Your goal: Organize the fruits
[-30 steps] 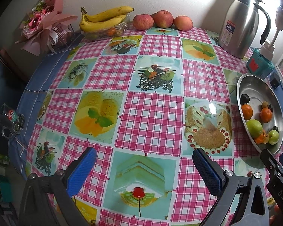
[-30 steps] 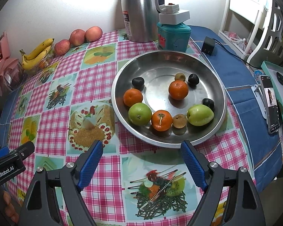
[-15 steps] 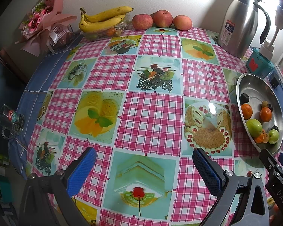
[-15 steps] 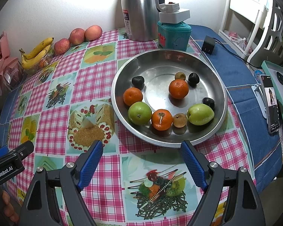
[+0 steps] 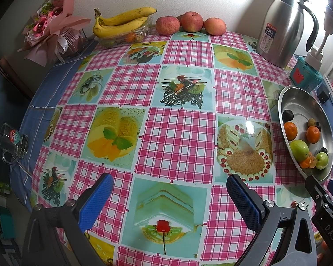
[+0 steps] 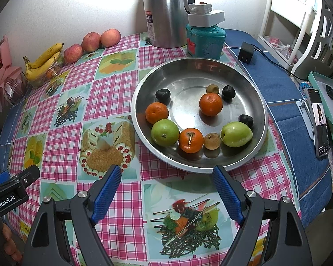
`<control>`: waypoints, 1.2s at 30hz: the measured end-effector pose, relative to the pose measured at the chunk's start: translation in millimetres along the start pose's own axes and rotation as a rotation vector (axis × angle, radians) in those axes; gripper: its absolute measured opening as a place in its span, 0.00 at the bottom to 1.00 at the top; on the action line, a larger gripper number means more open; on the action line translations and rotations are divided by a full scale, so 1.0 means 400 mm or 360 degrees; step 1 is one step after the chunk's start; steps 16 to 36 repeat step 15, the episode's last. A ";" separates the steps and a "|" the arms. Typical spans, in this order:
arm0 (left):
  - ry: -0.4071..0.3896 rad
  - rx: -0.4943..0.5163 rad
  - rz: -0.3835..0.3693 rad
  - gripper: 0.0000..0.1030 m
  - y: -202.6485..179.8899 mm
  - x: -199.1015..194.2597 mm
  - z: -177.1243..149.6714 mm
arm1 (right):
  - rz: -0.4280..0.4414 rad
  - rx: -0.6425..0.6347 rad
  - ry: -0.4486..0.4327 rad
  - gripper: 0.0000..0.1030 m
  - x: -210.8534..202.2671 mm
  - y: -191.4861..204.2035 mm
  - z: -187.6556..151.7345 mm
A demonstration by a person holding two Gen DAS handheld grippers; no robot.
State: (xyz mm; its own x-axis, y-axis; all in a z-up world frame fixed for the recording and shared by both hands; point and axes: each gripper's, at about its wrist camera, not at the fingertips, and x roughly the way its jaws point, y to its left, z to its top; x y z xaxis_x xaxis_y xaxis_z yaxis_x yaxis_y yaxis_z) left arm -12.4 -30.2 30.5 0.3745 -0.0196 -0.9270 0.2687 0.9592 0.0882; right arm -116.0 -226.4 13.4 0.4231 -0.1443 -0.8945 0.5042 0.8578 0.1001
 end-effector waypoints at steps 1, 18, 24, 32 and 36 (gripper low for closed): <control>0.0001 -0.0002 0.0001 1.00 0.001 0.000 0.002 | 0.0000 0.0000 0.0000 0.82 0.000 0.000 0.000; -0.0043 0.0024 -0.0004 1.00 0.000 -0.012 -0.001 | 0.0005 -0.0006 0.0002 0.82 0.002 0.001 -0.002; -0.0043 0.0024 -0.0004 1.00 0.000 -0.012 -0.001 | 0.0005 -0.0006 0.0002 0.82 0.002 0.001 -0.002; -0.0043 0.0024 -0.0004 1.00 0.000 -0.012 -0.001 | 0.0005 -0.0006 0.0002 0.82 0.002 0.001 -0.002; -0.0043 0.0024 -0.0004 1.00 0.000 -0.012 -0.001 | 0.0005 -0.0006 0.0002 0.82 0.002 0.001 -0.002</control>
